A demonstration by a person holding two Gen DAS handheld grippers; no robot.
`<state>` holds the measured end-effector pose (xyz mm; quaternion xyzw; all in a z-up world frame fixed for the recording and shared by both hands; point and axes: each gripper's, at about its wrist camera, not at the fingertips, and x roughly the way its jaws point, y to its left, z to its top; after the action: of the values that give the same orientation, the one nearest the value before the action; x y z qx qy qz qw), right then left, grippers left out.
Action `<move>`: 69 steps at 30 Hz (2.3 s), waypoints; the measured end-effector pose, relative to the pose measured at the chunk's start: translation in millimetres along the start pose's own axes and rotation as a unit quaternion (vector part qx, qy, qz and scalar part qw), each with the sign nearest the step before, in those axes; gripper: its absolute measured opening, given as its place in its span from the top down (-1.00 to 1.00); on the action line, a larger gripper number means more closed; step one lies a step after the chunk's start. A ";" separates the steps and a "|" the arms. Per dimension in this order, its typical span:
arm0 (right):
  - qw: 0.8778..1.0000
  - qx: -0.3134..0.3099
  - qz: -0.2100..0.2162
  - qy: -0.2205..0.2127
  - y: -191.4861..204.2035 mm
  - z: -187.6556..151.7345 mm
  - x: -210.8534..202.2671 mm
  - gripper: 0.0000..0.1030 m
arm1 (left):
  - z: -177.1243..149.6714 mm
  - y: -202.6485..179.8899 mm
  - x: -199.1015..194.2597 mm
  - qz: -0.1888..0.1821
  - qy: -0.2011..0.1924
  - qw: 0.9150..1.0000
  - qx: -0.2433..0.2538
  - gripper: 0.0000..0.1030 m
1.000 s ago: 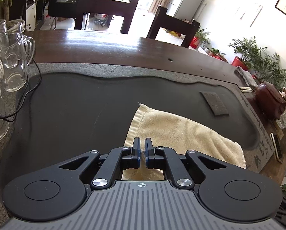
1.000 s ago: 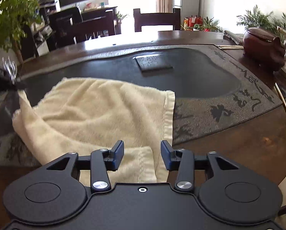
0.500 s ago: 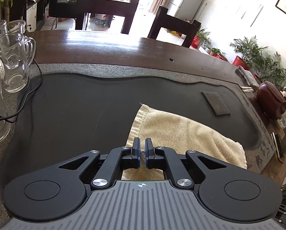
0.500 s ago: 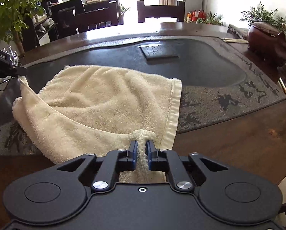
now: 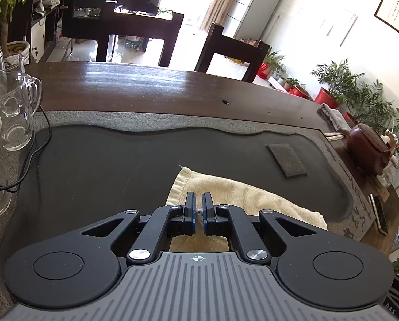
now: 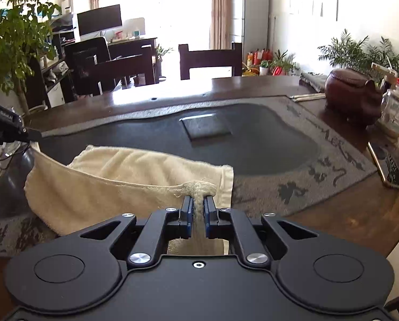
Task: Fold towel
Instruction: 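Carry the towel edge over the towel with the right gripper while the left gripper holds its corner, then open both grippers and release the folded towel onto the table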
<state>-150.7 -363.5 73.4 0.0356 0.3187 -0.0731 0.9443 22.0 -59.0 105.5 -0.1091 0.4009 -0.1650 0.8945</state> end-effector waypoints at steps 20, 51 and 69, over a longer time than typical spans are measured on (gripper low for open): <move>0.998 0.028 -0.058 0.016 -27.9 33.2 125.4 0.82 | 56.1 -13.4 97.9 0.015 0.007 1.000 -0.019 0.90; 0.997 0.008 -0.075 0.024 -4.2 14.7 79.4 -0.75 | 7.9 -4.5 64.9 0.052 0.047 0.997 0.020 0.28; 0.998 -0.040 -0.041 -0.002 48.1 -24.2 19.4 -1.00 | -51.7 8.1 -14.6 0.074 0.046 0.996 0.028 0.04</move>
<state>-142.1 -315.5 43.5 -0.0159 0.3207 -0.0993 0.9418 -24.4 -49.1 79.0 -0.0461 0.4440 -0.1146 0.8875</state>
